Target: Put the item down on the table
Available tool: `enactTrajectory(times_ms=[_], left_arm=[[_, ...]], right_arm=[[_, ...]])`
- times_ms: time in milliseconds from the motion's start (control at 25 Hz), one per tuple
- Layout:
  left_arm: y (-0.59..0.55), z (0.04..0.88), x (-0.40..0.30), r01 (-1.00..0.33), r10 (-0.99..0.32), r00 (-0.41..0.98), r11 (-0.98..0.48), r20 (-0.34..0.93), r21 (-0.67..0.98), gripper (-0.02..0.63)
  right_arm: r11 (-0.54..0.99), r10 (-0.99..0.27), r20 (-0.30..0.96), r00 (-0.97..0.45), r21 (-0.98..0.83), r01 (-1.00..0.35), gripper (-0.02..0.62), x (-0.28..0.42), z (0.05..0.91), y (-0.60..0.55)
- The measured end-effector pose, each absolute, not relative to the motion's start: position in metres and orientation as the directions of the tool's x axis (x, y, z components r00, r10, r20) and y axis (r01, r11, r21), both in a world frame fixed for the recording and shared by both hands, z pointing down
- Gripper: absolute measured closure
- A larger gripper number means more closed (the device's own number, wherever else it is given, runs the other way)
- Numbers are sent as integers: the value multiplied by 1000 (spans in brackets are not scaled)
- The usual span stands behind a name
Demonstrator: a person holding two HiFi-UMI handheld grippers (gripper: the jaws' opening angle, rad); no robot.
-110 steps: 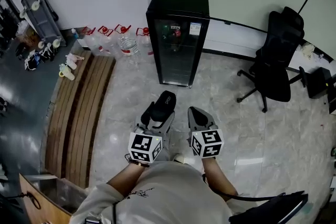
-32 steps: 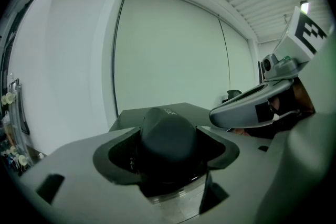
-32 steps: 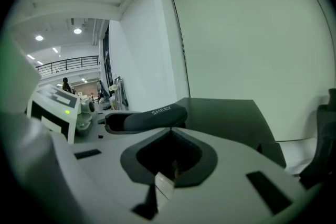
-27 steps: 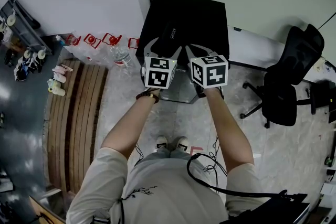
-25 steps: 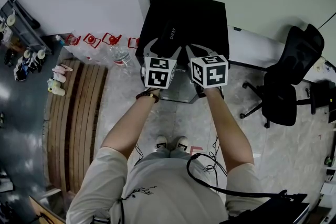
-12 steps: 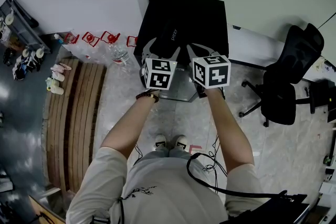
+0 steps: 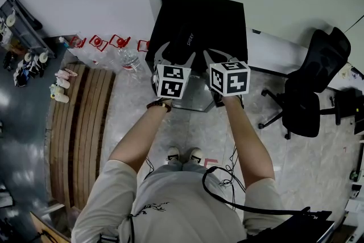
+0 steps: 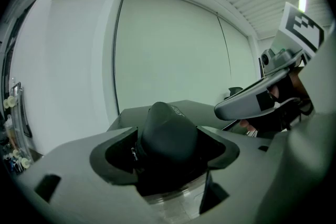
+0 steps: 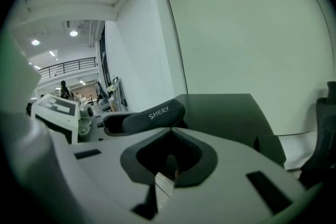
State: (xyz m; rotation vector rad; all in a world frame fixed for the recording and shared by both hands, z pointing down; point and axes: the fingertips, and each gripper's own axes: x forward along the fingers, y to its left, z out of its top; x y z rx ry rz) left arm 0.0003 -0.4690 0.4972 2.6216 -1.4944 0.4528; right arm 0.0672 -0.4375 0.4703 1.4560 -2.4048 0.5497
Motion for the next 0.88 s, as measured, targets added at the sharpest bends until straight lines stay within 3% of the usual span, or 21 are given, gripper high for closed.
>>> enactTrajectory(times_ms=[320, 560, 760, 880], left_arm=[[-450, 459, -2, -835, -829, 499, -538, 253, -115, 268], [-411, 429, -21, -844, -829, 512, -534, 226, -48, 270], [-339, 439, -7, -781, -756, 587, -623, 289, -44, 270], [-292, 456, -5, -766, -734, 613, -643, 294, -11, 352]], right_arm=[[414, -786, 421, -453, -187, -891, 589, 71, 469, -434], [436, -798, 384, -465, -164, -885, 589, 66, 445, -399], [448, -805, 359, -472, -154, -881, 589, 58, 437, -340], [440, -811, 352, -468, -160, -884, 589, 54, 447, -298]])
